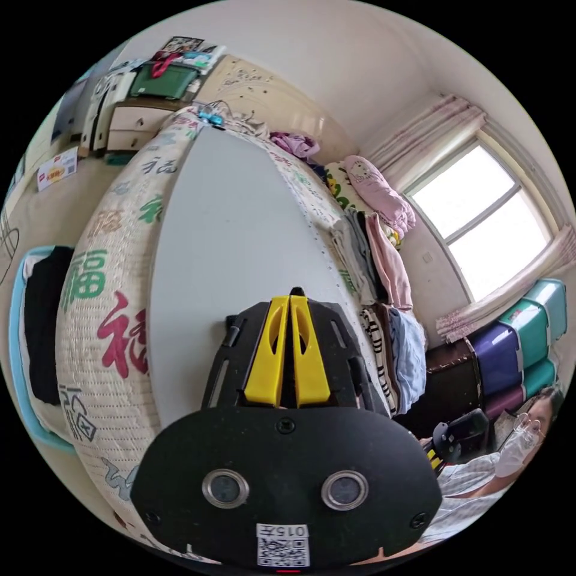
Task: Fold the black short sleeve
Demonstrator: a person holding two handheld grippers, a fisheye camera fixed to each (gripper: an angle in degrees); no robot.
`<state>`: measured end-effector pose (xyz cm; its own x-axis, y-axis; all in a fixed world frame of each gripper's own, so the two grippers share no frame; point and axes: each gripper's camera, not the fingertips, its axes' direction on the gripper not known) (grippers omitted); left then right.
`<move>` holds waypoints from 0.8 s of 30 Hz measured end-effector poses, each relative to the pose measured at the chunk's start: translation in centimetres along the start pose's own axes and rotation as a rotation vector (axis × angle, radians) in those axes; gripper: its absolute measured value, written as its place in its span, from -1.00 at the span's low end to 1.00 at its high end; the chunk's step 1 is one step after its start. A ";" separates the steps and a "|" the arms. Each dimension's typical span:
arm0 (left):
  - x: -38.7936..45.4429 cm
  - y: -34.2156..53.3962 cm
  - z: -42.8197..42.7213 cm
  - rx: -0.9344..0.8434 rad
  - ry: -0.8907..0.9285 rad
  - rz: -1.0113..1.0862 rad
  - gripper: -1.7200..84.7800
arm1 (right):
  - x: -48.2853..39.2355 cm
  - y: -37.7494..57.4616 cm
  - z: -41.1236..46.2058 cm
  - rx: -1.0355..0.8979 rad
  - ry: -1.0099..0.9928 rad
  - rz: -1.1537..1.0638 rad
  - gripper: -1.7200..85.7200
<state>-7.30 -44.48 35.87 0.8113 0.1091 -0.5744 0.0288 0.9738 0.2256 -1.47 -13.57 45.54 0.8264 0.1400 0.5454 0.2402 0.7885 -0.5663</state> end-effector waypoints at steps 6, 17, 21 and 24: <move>-4.0 1.4 -0.7 0.017 0.040 -0.041 -0.98 | 0.5 -2.5 4.2 -0.099 0.013 0.004 -0.97; -3.1 1.7 -2.1 0.041 -0.079 0.061 -0.98 | 0.2 -5.2 7.1 -0.121 -0.021 -0.029 -0.97; -3.0 2.4 -2.6 0.111 -0.086 0.061 -0.98 | 0.7 -5.9 8.4 -0.140 -0.021 -0.007 -0.97; -3.1 2.9 -2.7 0.138 -0.120 0.039 -0.98 | 0.3 -6.4 9.0 -0.144 -0.036 -0.040 -0.97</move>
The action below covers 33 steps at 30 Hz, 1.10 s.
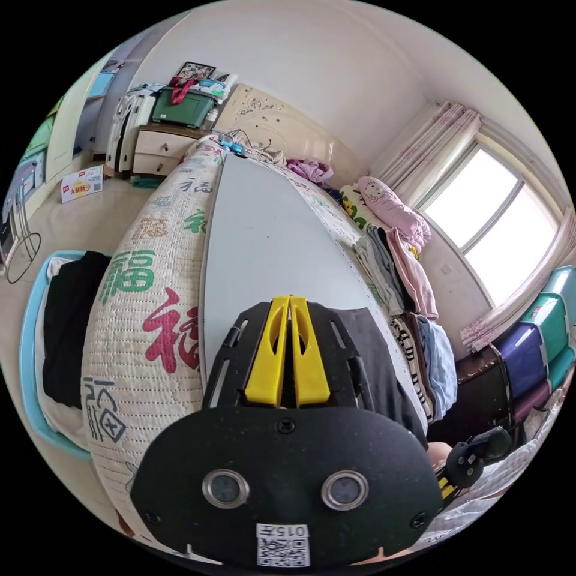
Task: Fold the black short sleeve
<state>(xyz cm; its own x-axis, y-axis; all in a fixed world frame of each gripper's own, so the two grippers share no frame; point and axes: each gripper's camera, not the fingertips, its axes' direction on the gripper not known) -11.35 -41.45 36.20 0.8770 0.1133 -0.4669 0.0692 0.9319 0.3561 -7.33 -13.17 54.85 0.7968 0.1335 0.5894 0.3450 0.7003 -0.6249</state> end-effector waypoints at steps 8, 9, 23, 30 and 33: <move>0.3 0.5 0.9 -0.114 -0.215 0.028 -0.98 | 1.4 -1.6 3.0 -0.064 0.012 0.094 -0.93; 0.5 0.5 1.2 -0.135 -0.239 0.037 -0.98 | 1.3 -1.7 3.0 -0.054 0.001 0.096 -0.93; 13.7 -3.4 3.8 -0.269 -0.124 0.446 -0.78 | -1.1 8.5 -8.3 0.097 0.389 0.108 -0.74; 18.9 -3.3 14.0 -0.419 -0.108 0.449 -0.78 | -1.0 8.7 -5.0 0.005 0.419 0.152 -0.71; 19.7 -3.1 16.1 -0.464 -0.172 0.450 -0.84 | -1.0 7.8 -3.1 0.005 0.426 0.149 -0.74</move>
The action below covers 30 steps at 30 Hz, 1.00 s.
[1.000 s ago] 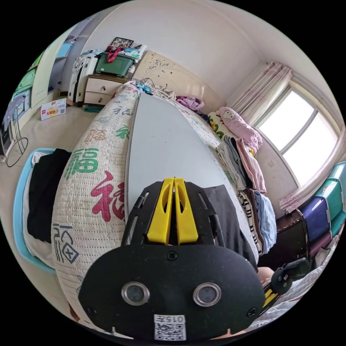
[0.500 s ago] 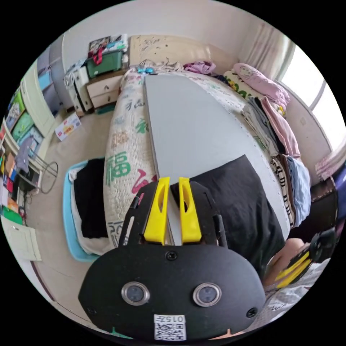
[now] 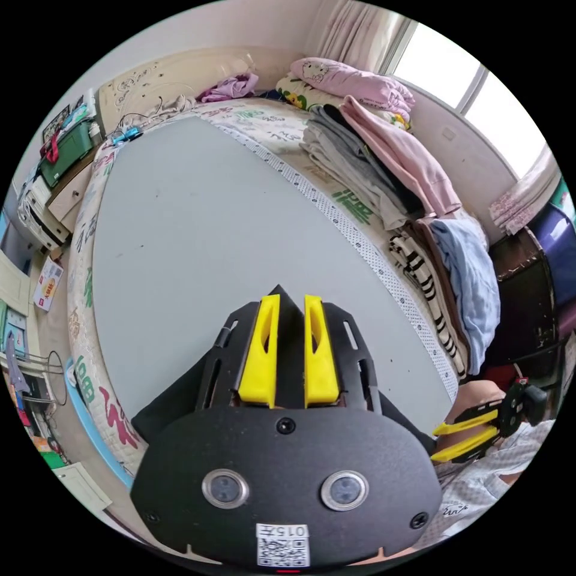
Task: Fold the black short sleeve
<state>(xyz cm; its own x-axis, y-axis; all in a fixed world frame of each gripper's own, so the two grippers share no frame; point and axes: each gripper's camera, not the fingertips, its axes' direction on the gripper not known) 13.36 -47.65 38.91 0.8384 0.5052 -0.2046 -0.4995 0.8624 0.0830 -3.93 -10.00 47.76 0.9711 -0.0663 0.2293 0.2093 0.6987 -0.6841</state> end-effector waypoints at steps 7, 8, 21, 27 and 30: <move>0.8 -0.4 0.4 -0.027 -0.071 0.015 -0.96 | -0.9 -0.5 1.1 0.017 0.079 0.062 -0.92; 0.9 -0.3 0.2 -0.010 -0.091 0.016 -0.96 | -0.8 -0.1 0.4 0.014 0.126 0.076 -0.93; -1.2 6.1 -4.0 0.219 0.054 -0.130 -0.87 | 6.3 7.1 -7.5 0.130 0.367 0.466 -0.83; -4.4 17.8 -9.4 0.346 0.072 -0.238 -0.82 | 0.9 3.8 -9.1 0.252 0.038 0.156 -0.78; -6.2 21.8 -8.1 0.310 0.114 -0.313 -0.81 | -2.1 0.2 -6.4 0.098 -0.006 0.018 -0.78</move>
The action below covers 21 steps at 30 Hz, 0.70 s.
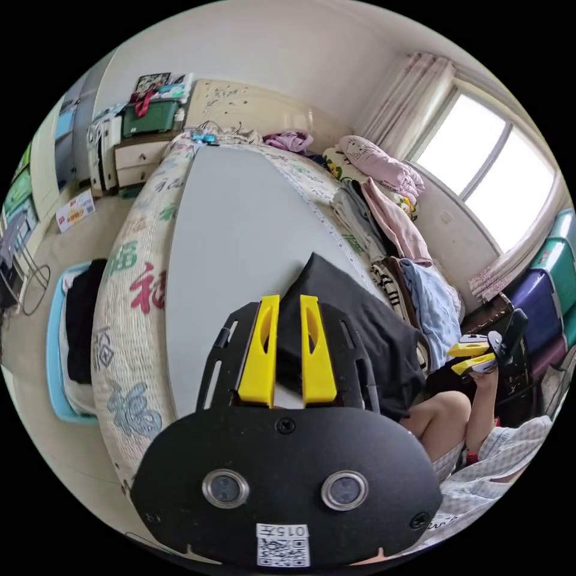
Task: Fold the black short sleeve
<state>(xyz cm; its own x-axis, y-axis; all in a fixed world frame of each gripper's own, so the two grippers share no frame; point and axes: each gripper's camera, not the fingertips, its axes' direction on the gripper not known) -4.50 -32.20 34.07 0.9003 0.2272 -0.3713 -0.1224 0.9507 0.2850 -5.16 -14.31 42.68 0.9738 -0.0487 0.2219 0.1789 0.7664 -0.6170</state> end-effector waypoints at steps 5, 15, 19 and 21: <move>-3.4 2.5 2.1 -0.059 0.060 -0.069 -0.78 | -2.0 -2.8 7.0 -0.357 -0.004 -0.119 -0.71; -4.9 1.2 4.1 -0.140 0.107 -0.020 -0.83 | -3.2 -2.0 7.2 -0.379 -0.004 -0.152 -0.71; -5.2 1.4 4.0 -0.137 0.112 -0.003 -0.93 | -5.6 -2.2 7.9 -0.442 0.047 -0.249 -0.74; -5.4 1.5 4.2 -0.159 0.122 0.001 -0.92 | -5.6 -2.3 9.2 -0.501 0.079 -0.250 -0.73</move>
<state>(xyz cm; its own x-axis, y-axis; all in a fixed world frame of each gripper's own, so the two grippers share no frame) -7.73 -32.89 40.23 0.8440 0.2432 -0.4781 -0.1968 0.9695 0.1458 -12.30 -9.87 49.81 0.8974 -0.2521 0.3621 0.4314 0.3288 -0.8401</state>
